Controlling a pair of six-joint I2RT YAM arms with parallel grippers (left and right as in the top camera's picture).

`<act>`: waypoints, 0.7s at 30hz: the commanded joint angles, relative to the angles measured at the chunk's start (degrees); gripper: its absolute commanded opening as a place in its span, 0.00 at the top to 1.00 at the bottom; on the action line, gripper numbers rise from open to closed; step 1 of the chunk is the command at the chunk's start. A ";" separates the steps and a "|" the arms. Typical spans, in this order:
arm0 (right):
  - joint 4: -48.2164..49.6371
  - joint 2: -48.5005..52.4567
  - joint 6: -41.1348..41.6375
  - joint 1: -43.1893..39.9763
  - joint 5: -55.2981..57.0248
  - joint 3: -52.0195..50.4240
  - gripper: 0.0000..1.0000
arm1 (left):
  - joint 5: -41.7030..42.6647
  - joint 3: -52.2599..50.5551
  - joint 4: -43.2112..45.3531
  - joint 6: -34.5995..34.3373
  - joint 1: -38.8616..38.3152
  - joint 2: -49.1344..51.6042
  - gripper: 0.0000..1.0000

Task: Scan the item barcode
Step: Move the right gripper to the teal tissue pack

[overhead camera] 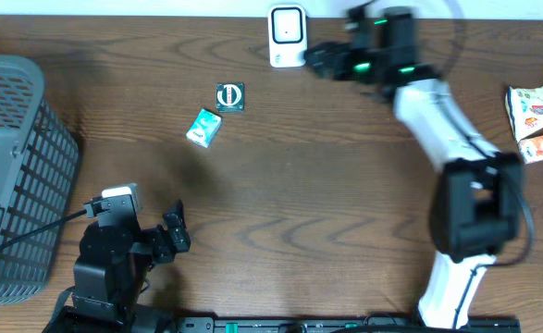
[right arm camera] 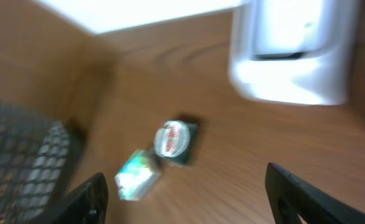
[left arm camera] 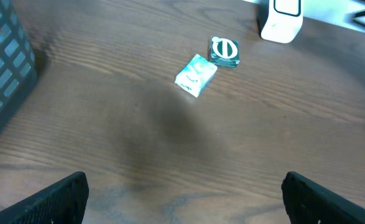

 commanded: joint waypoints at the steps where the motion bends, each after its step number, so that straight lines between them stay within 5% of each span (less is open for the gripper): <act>1: 2.93 4.90 9.25 5.46 -3.26 3.19 0.25 | -0.76 -0.07 0.09 -0.31 0.02 -0.07 0.02; 9: 3.19 17.35 15.04 15.58 -1.99 12.59 0.33 | -0.76 -0.07 0.09 -0.31 0.02 -0.07 0.02; 21: -3.06 18.62 18.03 22.01 12.85 12.57 0.41 | -0.76 -0.07 0.09 -0.31 0.02 -0.09 0.02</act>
